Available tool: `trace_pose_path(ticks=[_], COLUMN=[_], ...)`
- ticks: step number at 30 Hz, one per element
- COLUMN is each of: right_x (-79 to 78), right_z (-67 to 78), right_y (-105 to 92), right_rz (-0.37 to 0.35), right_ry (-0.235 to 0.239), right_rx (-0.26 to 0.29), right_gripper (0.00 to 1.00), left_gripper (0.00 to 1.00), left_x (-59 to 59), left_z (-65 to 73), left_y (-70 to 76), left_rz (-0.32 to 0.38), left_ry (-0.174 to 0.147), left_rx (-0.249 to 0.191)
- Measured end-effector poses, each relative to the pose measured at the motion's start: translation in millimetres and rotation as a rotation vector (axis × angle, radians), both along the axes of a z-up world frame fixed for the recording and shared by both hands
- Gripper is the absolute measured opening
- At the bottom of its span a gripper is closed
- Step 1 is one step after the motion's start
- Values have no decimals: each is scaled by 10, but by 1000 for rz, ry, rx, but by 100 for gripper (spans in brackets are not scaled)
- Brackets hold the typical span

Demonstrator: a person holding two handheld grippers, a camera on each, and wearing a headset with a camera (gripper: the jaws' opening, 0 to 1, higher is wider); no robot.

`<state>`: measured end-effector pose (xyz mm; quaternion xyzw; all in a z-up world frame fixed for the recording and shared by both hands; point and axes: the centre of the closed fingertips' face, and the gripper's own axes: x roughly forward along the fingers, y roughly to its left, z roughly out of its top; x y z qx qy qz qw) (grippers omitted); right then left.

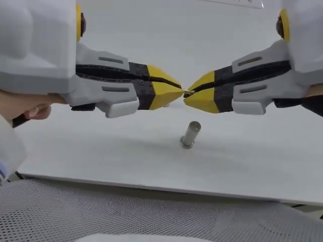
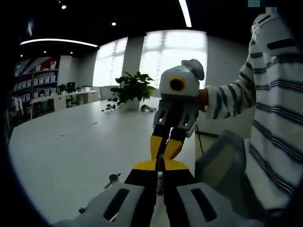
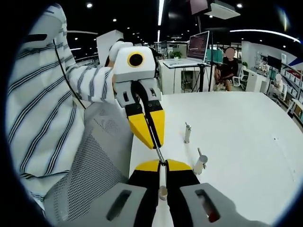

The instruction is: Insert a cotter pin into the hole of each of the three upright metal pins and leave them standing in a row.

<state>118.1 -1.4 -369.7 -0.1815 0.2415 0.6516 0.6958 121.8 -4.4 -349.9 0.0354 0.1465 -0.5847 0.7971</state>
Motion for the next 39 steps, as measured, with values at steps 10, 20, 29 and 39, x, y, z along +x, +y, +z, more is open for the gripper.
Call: trace_pose_path(ticks=[10,20,29,39], right_x=[-58,-76,-30,8], right_z=[20,32,25,-84], right_y=[-101,-194,-288,-486], right_rz=[35,-7,-46,-134], right_ry=[-33,-46,-63,-70], right_rx=[-24,-25,-26,-55], right_gripper=[0,0,0,0], left_gripper=[0,0,4,27], left_x=[-69,-139,-82,-56], left_z=[-14,-26,-45,-111], left_y=[-76,-194,-220,-159], left_rz=[-59,-110,-110,-78], left_ry=[1,-7,-11,0], left_rx=[18,50,58,73])
